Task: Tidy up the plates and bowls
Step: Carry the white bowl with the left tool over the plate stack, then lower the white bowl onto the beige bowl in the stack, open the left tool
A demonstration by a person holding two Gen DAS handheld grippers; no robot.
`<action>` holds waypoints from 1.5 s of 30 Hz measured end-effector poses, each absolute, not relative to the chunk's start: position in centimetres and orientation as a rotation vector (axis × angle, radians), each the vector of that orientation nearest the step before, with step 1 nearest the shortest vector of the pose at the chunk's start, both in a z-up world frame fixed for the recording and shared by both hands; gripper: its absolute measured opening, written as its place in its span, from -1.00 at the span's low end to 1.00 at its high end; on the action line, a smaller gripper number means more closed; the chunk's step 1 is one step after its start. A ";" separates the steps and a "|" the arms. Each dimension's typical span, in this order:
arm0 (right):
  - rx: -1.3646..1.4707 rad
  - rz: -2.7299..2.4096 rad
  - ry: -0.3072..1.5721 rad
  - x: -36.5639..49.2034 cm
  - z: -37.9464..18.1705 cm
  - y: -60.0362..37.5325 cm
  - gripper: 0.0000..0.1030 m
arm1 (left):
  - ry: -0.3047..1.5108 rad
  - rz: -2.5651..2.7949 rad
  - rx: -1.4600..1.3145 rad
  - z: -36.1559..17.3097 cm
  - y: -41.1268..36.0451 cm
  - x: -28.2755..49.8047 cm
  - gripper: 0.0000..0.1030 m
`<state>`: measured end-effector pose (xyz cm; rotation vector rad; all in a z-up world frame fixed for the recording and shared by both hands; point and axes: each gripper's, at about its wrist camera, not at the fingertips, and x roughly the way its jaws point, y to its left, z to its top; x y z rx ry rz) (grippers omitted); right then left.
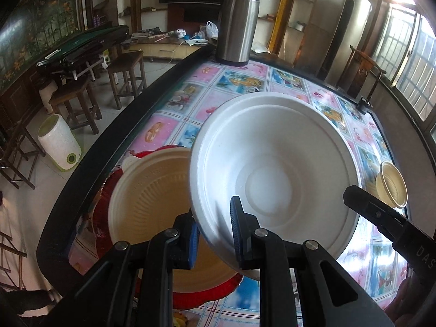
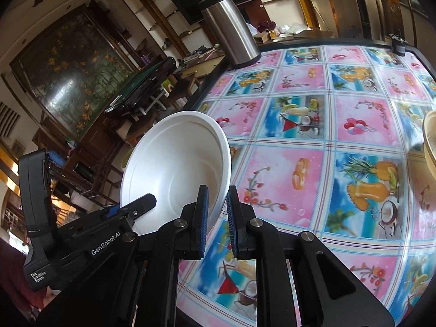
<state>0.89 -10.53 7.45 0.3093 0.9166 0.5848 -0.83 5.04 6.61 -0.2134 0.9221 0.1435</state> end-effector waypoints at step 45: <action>0.222 0.665 1.061 0.2 4.4 -2.8 -0.72 | 0.945 0.236 -0.228 4.4 11.0 -4.2 -0.60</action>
